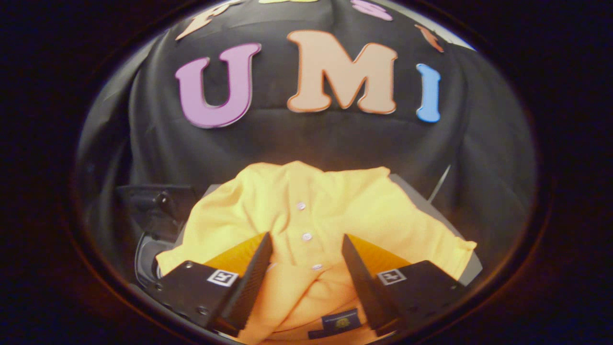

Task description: Put the clothes into the washing machine and then close the washing machine lid.

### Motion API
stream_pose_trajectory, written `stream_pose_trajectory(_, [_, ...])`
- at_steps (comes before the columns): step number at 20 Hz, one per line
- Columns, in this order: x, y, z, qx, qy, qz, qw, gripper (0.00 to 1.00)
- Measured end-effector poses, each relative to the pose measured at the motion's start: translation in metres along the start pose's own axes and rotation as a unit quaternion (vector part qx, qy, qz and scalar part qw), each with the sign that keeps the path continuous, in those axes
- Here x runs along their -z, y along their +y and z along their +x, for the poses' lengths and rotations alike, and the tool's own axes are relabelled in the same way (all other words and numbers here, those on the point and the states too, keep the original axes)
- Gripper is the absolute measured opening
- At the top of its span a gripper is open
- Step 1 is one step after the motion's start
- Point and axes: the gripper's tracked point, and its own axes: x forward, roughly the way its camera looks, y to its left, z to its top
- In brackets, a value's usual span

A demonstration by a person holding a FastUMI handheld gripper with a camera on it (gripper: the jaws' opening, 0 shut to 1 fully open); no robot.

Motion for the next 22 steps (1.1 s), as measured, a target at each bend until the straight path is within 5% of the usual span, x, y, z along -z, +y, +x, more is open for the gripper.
stream_pose_trajectory(1, [0.005, -0.002, -0.004, 0.002, 0.011, 0.027, 1.000, 0.64])
stream_pose_trajectory(3, [0.006, -0.011, -0.006, 0.005, 0.006, 0.059, 0.998, 0.50])
stream_pose_trajectory(5, [0.006, -0.012, -0.021, -0.023, 0.012, 0.076, 0.997, 0.14])
stream_pose_trajectory(7, [0.003, -0.009, -0.023, -0.042, 0.014, 0.099, 0.994, 0.04])
stream_pose_trajectory(17, [-0.077, 0.022, -0.094, -0.082, -0.102, 0.036, 0.991, 0.00])
stream_pose_trajectory(22, [-0.100, 0.072, -0.119, -0.129, -0.141, 0.061, 0.980, 0.00])
